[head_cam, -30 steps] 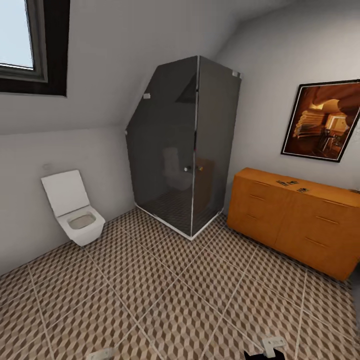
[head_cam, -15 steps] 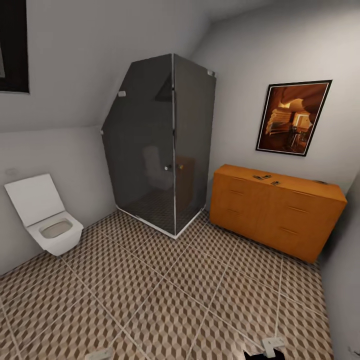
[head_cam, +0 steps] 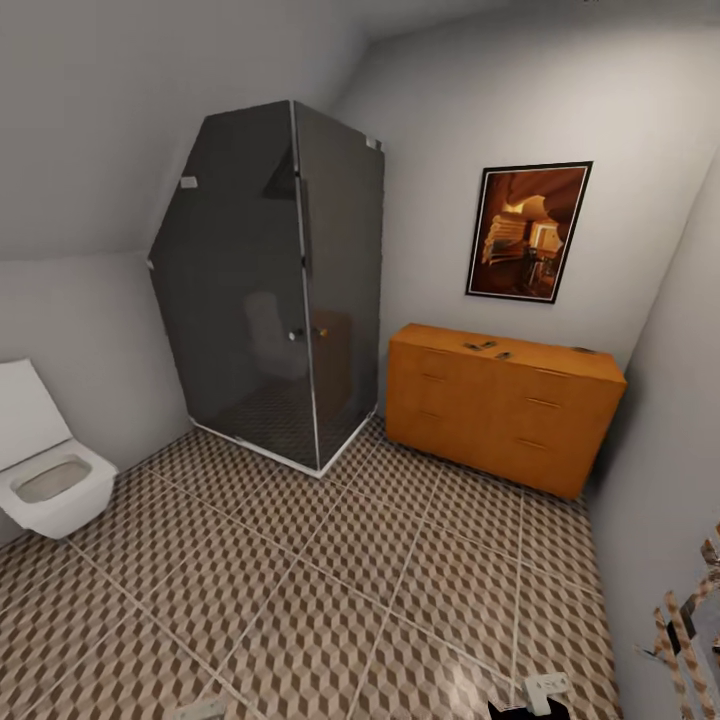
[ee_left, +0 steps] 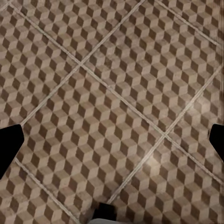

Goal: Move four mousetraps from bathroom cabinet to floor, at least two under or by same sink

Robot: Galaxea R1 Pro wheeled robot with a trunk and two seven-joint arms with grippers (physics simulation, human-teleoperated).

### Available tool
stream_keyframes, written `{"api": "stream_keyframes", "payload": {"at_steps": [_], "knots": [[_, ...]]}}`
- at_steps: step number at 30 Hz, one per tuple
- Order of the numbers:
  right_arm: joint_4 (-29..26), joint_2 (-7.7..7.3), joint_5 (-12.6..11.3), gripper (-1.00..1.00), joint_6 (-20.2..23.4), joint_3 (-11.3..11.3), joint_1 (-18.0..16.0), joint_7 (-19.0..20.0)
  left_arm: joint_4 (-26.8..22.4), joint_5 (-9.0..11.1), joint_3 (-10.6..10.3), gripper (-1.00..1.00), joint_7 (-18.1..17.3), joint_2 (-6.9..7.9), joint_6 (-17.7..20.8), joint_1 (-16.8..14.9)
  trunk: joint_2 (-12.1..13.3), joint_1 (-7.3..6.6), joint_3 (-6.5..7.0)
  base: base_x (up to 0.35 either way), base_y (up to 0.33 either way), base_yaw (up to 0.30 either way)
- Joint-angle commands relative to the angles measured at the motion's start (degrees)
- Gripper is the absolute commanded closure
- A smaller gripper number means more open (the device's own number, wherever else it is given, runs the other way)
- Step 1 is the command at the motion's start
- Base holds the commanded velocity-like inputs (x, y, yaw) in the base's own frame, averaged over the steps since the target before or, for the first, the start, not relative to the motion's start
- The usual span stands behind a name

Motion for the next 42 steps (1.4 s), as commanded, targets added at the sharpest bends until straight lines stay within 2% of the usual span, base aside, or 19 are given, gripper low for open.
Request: {"api": "stream_keyframes", "payload": {"at_steps": [1, 19, 28, 37, 42], "knots": [[0.1, 0.0, 0.3, -1.0, -0.2, -0.1, -0.1, 0.2, 0.0, 0.6, -0.1, -1.0, 0.1, 0.0, -0.1, 0.0, -0.1, 0.04, -0.16, 0.0, 0.0, -0.266], [0.1, 0.0, 0.3, -1.0, -0.2, -0.1, -0.1, 0.2, 0.0, 0.6, -0.2, -1.0, 0.1, 0.1, -0.1, 0.0, -0.1, 0.04, -0.66, 0.0, 0.0, -0.265], [0.1, 0.0, 0.3, -1.0, -0.2, 0.0, -0.1, 0.2, 0.0, 0.7, -0.3, -1.0, -0.2, 0.22, 0.0, 0.0, -0.1, 0.04, -0.71, 0.0, 0.0, -0.066], [0.1, 0.0, 0.3, -1.0, -0.2, 0.0, -0.1, 0.2, 2.7, 0.6, -0.7, -1.0, -0.2, 0.27, 0.1, 0.0, -0.1, 0.04, -0.72, 0.258, 0.0, -0.006], [0.1, 0.0, 0.3, -1.0, -0.2, -0.1, -0.1, 0.2, 2.9, 0.6, -0.7, -1.0, -0.1, 0.27, 0.0, 0.0, -0.1, 0.04, -0.72, 0.324, 0.0, -0.188]]}}
